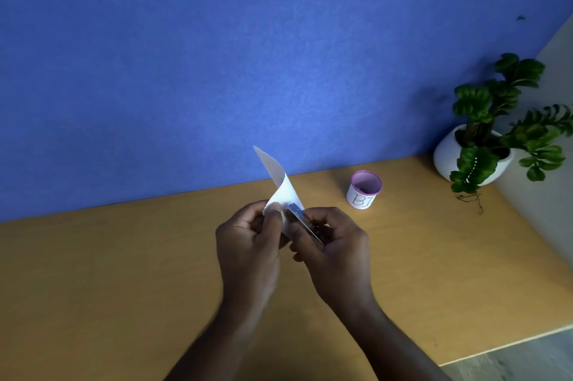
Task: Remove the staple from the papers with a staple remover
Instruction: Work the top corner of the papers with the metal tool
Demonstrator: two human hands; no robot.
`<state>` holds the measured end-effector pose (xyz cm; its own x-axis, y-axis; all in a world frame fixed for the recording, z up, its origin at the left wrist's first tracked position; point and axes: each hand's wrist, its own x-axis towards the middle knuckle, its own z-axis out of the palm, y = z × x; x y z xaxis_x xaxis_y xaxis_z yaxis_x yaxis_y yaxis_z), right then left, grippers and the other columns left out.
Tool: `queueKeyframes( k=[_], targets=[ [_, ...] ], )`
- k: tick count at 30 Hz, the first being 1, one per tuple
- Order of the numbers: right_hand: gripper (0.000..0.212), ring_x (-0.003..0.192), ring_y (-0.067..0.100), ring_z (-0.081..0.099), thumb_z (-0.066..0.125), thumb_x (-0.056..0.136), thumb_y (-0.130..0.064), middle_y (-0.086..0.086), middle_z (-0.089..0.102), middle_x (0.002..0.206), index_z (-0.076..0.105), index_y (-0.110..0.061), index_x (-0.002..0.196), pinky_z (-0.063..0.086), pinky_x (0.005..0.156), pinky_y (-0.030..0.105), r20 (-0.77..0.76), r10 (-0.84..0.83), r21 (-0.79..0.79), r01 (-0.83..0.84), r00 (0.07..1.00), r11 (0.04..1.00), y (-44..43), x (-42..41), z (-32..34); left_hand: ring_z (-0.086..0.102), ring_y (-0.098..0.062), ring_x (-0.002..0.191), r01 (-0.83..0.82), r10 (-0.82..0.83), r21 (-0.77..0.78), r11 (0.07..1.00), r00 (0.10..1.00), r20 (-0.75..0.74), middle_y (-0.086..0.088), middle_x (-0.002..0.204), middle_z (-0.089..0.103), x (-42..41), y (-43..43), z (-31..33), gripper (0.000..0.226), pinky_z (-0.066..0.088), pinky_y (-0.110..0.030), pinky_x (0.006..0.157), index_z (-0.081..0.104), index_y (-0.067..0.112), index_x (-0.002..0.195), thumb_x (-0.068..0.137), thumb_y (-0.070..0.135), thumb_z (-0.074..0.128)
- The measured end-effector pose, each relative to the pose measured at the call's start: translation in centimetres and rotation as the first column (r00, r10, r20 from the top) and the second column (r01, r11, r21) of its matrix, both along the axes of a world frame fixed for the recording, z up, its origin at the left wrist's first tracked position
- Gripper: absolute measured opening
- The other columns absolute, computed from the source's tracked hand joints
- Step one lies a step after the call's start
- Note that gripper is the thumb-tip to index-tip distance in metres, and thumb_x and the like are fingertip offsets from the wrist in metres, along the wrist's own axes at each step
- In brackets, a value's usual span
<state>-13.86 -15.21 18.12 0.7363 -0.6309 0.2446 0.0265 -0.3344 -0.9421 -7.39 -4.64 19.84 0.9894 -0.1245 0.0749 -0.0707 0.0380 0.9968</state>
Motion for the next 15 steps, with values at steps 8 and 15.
queueKeyframes(
  k=[8, 15],
  targets=[
    [0.025, 0.074, 0.027, 0.077, 0.078, 0.089, -0.045, 0.001, 0.077, 0.086, 0.075, -0.022, 0.097, 0.063, 0.064, 0.053, 0.003, -0.022, -0.021, 0.022, 1.0, 1.0, 0.14, 0.26, 0.48, 0.073, -0.032, 0.063, -0.011, -0.01, 0.125, 0.992, 0.985, 0.171, -0.003, 0.067, 0.076, -0.2, 0.09, 0.03, 0.025, 0.064, -0.051, 0.058, 0.081, 0.022, 0.087, 0.104, 0.019, 0.064],
    [0.031, 0.074, 0.024, 0.076, 0.073, 0.093, -0.049, -0.002, 0.071, 0.088, 0.075, -0.02, 0.102, 0.063, 0.062, 0.05, 0.013, -0.044, -0.1, 0.045, 0.999, 0.994, 0.27, 0.23, 0.48, 0.062, -0.022, 0.058, 0.019, -0.034, 0.113, 0.993, 0.991, 0.128, -0.017, 0.063, 0.069, -0.09, -0.11, 0.05, 0.033, 0.063, -0.06, 0.058, 0.074, 0.006, 0.076, 0.102, 0.023, 0.063]
  ],
)
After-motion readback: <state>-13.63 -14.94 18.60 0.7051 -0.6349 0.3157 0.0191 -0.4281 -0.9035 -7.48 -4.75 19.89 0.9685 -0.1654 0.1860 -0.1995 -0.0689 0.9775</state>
